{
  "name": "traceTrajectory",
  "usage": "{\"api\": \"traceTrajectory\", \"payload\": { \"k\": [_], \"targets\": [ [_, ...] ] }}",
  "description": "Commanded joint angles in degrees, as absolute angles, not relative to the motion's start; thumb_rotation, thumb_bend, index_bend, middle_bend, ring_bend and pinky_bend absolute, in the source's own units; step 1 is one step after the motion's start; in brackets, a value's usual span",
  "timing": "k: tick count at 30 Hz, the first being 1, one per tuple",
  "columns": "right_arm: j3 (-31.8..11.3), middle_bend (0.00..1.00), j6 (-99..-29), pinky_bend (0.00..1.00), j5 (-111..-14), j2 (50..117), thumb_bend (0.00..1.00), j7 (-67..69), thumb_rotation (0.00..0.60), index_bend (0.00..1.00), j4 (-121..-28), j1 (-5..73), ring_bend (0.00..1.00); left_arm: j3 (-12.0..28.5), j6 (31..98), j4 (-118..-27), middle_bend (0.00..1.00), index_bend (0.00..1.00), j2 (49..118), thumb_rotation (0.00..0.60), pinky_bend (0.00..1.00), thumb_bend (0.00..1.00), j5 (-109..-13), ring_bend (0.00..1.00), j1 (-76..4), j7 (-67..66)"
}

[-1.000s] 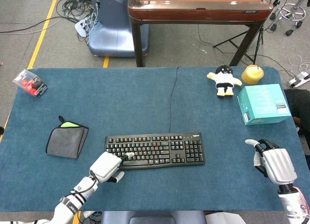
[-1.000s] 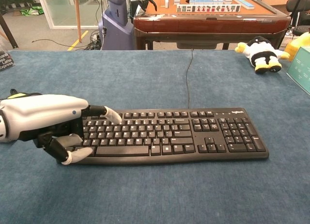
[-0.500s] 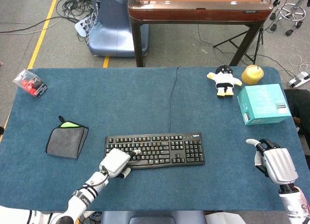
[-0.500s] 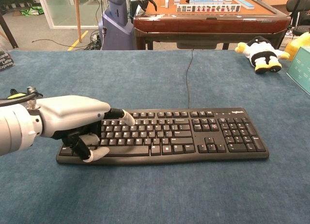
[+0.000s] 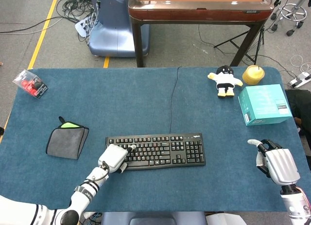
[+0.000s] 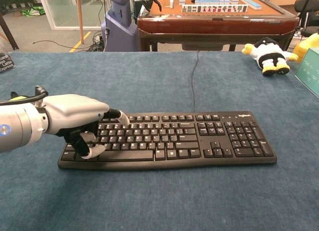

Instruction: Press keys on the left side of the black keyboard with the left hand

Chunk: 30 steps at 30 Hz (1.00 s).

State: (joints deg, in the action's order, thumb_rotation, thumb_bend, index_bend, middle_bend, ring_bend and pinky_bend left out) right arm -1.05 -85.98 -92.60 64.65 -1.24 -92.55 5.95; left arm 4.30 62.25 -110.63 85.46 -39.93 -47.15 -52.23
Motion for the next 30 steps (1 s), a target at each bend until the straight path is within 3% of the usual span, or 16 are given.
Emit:
{"api": "traceTrajectory", "payload": {
  "k": [1, 30],
  "targets": [
    [-1.0, 0.36, -85.7, 0.52, -92.5, 64.8, 0.86, -1.4, 0.600, 0.33, -92.5, 6.0, 0.31, 3.9, 62.9, -110.7, 0.96, 0.15, 84.9, 0.600, 1.00, 0.39, -39.1, 0.99, -47.7, -52.3],
    [-1.1, 0.36, -85.4, 0.52, -92.4, 65.0, 0.86, -1.5, 0.600, 0.33, -92.3, 6.1, 0.31, -0.1, 65.6, -111.1, 0.96, 0.15, 84.0, 0.600, 1.00, 0.39, -33.8, 1.00, -51.5, -55.1]
  ]
}}
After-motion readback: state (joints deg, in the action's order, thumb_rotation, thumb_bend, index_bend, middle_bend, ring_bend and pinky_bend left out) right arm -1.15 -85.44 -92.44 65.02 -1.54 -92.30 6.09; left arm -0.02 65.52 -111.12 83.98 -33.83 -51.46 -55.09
